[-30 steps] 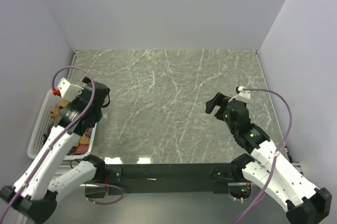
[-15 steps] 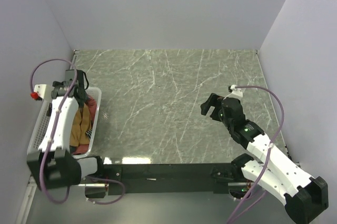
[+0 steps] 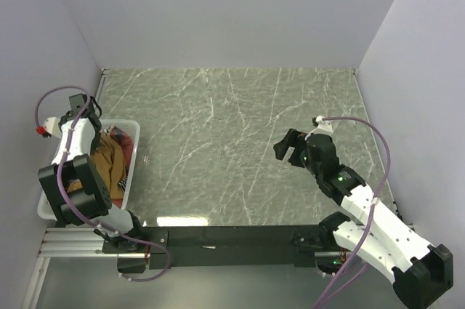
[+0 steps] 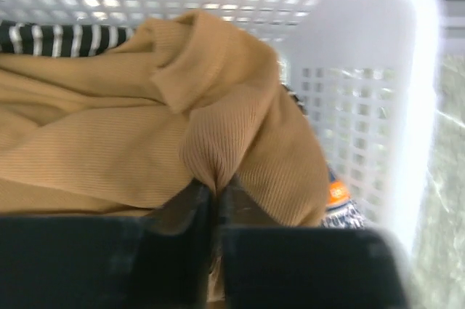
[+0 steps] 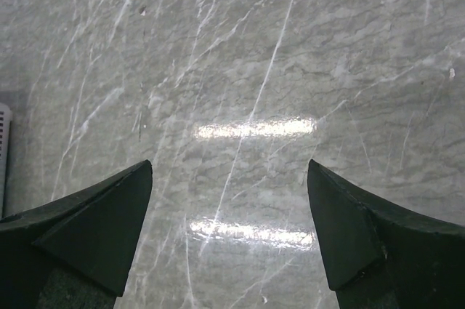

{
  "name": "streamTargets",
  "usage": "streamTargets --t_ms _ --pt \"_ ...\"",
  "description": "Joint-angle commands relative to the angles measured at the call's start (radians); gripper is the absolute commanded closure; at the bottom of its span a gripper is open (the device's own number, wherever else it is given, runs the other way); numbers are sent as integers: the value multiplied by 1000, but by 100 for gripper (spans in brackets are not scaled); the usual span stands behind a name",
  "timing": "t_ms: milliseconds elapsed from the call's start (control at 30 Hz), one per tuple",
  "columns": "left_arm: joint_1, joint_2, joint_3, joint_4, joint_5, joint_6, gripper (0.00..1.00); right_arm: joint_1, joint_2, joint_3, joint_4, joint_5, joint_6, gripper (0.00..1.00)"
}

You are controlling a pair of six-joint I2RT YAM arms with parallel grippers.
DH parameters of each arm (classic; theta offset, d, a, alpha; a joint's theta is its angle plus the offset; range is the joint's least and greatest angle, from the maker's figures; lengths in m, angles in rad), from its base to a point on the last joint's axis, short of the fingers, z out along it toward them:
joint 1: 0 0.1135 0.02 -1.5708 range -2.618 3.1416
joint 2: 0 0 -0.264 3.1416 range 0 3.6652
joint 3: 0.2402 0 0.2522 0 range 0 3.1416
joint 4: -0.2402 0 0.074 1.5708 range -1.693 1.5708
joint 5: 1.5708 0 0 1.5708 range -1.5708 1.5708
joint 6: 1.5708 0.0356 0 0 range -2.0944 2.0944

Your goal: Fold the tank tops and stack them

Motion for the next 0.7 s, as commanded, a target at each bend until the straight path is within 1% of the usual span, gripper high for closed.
streamTargets --t_ms 0,133,167,233,267,300,333,367,433,467,500,533,567,633,667 --pt "14 -60 74 52 67 93 99 -3 -26 35 18 -7 -9 7" --pt "13 -188 127 69 104 183 99 -1 -44 37 20 -11 -14 7" --pt "14 -251 147 80 139 240 99 -1 -49 43 18 -11 -14 7" --pt "14 -319 166 114 186 295 100 -3 -57 49 14 -10 -18 7" --pt "13 -387 176 129 257 353 100 -3 -61 55 12 -13 -18 7" --pt "11 -423 181 175 295 383 99 -3 -63 58 12 -14 -23 7" --pt "11 -455 189 184 326 401 99 -3 -70 64 12 -16 -26 7" --pt "10 -509 209 199 417 435 100 -1 -73 69 9 -13 -29 7" --pt "-5 -544 247 210 486 449 99 -3 -81 76 1 -5 -32 7" --pt "-30 -566 293 218 521 453 99 -1 -86 86 1 -2 -34 8" --pt "-51 -572 317 227 588 453 100 0 -89 90 1 3 -35 8" --pt "-76 -575 344 236 611 449 100 -1 -99 101 1 6 -35 8" --pt "-146 -574 392 249 630 434 99 -3 -101 107 3 13 -34 8" --pt "-249 -558 452 255 622 426 100 -3 -110 127 6 16 -34 8" --pt "-366 -537 509 264 603 426 99 -3 -110 135 4 21 -34 8"
